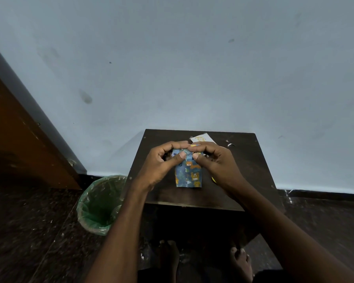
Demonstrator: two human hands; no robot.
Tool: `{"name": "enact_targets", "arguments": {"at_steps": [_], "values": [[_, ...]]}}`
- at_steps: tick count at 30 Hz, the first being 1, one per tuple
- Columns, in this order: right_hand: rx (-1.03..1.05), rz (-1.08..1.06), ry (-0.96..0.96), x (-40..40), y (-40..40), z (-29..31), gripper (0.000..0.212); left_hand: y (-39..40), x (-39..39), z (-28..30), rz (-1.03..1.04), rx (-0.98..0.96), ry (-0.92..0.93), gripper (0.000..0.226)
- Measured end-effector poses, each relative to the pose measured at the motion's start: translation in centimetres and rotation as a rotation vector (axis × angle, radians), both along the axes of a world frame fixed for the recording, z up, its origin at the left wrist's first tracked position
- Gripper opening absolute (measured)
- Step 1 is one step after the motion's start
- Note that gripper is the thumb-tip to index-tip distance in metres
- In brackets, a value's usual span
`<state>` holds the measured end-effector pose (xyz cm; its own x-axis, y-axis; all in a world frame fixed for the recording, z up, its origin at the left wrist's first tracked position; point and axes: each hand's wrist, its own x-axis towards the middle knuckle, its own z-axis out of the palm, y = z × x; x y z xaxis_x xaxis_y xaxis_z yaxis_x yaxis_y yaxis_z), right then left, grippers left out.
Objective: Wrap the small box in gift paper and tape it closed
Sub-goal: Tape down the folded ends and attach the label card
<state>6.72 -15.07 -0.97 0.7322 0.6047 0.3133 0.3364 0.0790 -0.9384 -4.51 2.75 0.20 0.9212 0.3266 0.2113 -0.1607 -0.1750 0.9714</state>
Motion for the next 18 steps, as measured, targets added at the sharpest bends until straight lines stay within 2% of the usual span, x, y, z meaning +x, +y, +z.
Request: {"name": "enact_targets", "arguments": {"at_steps": [6, 11, 18], "values": [[-0.008, -0.055, -0.119, 0.1, 0.6, -0.1, 0.008, -0.3, -0.3, 0.1, -0.022, -0.003, 0.053, 0.036], [0.020, -0.045, -0.066, 0.4, 1.0, 0.1, 0.008, -0.3, 0.3, 0.5, 0.007, 0.045, 0.034, 0.038], [0.057, -0.057, -0.008, 0.5, 1.0, 0.1, 0.012, 0.0, 0.3, 0.5, 0.010, 0.225, 0.028, 0.058]]}}
